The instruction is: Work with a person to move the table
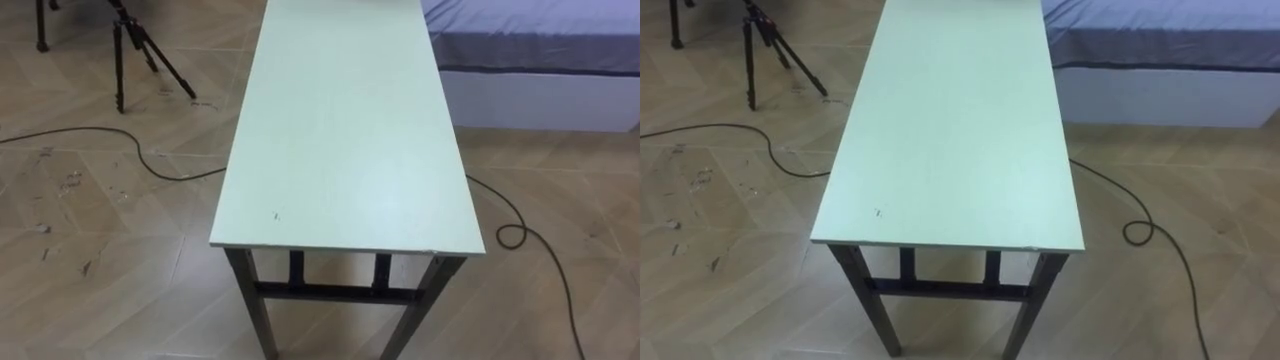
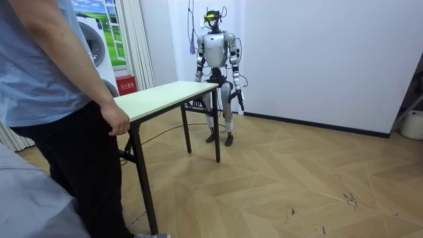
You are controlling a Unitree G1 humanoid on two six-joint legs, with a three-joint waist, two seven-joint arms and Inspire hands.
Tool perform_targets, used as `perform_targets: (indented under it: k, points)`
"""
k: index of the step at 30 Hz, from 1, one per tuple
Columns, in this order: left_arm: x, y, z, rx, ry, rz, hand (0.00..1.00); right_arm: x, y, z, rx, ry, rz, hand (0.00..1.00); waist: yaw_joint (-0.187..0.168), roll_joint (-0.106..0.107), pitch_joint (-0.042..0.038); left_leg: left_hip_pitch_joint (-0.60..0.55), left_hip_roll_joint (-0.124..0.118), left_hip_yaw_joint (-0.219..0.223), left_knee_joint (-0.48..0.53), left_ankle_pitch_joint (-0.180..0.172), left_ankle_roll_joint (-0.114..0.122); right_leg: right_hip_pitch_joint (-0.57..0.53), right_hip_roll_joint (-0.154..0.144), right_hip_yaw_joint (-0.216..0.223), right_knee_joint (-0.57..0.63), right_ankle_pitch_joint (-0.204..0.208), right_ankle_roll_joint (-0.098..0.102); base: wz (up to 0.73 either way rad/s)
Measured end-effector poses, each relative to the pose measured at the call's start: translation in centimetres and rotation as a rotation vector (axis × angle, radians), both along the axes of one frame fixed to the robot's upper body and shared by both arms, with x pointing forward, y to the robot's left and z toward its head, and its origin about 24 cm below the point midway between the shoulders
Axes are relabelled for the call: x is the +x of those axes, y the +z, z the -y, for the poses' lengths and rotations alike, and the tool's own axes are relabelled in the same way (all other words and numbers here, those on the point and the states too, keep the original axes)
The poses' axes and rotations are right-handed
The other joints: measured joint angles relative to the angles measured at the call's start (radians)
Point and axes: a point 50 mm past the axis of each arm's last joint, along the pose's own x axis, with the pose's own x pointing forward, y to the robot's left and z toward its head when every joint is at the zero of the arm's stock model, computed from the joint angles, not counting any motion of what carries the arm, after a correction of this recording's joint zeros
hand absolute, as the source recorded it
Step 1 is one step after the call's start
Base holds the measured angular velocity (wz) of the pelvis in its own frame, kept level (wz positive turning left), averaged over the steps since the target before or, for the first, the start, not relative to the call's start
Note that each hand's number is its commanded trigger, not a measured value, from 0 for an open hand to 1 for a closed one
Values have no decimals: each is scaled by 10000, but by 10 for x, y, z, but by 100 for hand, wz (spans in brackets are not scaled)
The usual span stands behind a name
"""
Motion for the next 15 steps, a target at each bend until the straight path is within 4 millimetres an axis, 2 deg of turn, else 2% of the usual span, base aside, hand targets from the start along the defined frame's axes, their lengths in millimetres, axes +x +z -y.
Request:
perform_targets:
  k: [9, 15]
  points:
    - [2, 0, 3, -548, 746, 391, 0, 1, 1, 0, 890, -687, 454, 0, -22, 30, -29, -25, 11, -10, 22, 0, 0, -21, -9, 5, 12, 0, 0, 0]
    - [14, 0, 4, -1047, 410, 904, 0, 13, 4, 2, 1344, -1274, 1256, 0, -64, 44, -39, -247, 4, -20, 98, 0, 0, -190, -3, -6, 36, 9, -9, 1]
